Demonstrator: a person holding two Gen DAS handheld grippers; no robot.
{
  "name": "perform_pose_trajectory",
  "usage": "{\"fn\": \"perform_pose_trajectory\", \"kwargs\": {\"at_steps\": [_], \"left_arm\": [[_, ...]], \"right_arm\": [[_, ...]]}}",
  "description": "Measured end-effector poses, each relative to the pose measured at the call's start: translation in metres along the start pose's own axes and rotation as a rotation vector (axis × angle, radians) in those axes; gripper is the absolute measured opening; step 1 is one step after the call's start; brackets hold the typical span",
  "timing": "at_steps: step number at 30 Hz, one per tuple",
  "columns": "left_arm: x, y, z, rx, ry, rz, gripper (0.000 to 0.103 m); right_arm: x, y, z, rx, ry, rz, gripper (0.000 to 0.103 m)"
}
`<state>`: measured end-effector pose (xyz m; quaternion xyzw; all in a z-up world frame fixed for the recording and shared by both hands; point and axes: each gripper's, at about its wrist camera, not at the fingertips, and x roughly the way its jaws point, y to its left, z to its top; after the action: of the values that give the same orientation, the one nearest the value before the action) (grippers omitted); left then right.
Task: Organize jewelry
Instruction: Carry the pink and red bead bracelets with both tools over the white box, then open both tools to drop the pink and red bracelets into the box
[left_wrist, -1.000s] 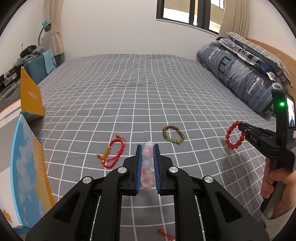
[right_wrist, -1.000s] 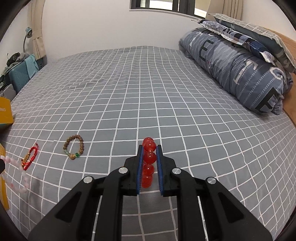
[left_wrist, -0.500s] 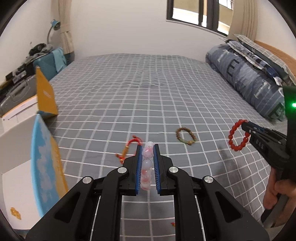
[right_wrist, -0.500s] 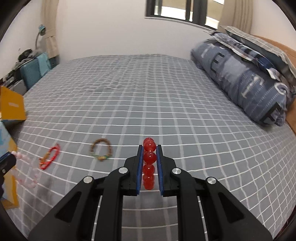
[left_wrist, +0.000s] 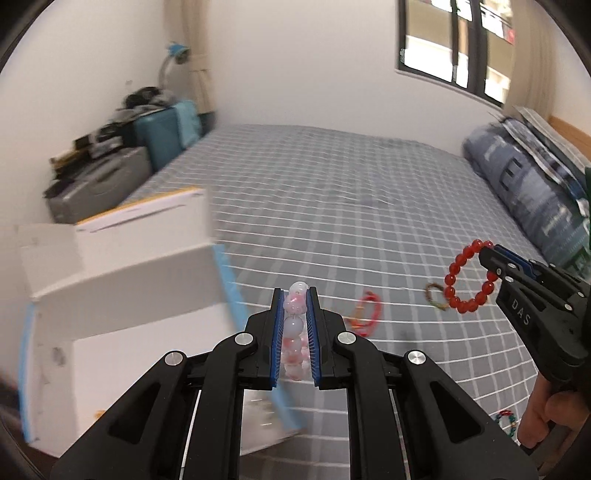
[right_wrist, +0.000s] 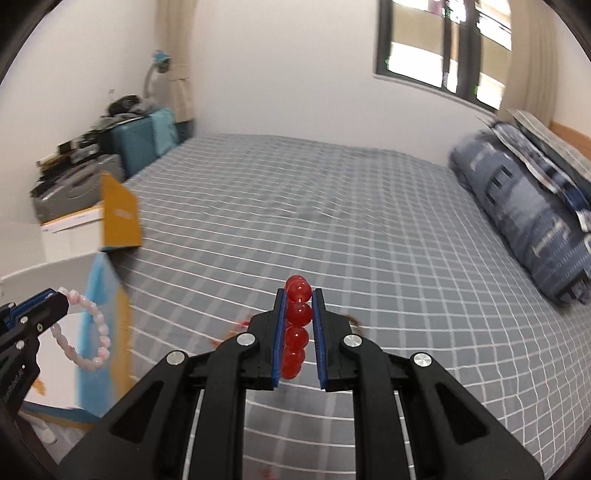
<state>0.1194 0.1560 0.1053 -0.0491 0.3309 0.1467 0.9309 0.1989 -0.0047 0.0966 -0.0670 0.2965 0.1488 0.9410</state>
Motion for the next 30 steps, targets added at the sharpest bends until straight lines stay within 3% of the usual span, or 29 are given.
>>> {"fn": "perform_pose_trajectory", "kwargs": {"at_steps": [7, 14, 23, 30], "left_arm": [[-0.043, 0.089, -0.007, -0.073, -0.012, 0.111, 0.012], [-0.069, 0.166, -0.029, -0.174, -0.008, 0.188, 0.012], [-0.044, 0.228, -0.062, -0.258, 0.106, 0.243, 0.012], [-0.013, 0.246, -0.079, -0.292, 0.192, 0.262, 0.012]], "right_arm": [[-0.034, 0.086, 0.013, -0.085, -0.048, 0.08, 0.013], [-0.042, 0.169, 0.009, -0.159, -0.03, 0.164, 0.013], [-0.014, 0.245, -0.02, -0.214, 0.073, 0.229, 0.013], [0.012, 0.266, -0.042, -0.23, 0.179, 0.245, 0.013]]}}
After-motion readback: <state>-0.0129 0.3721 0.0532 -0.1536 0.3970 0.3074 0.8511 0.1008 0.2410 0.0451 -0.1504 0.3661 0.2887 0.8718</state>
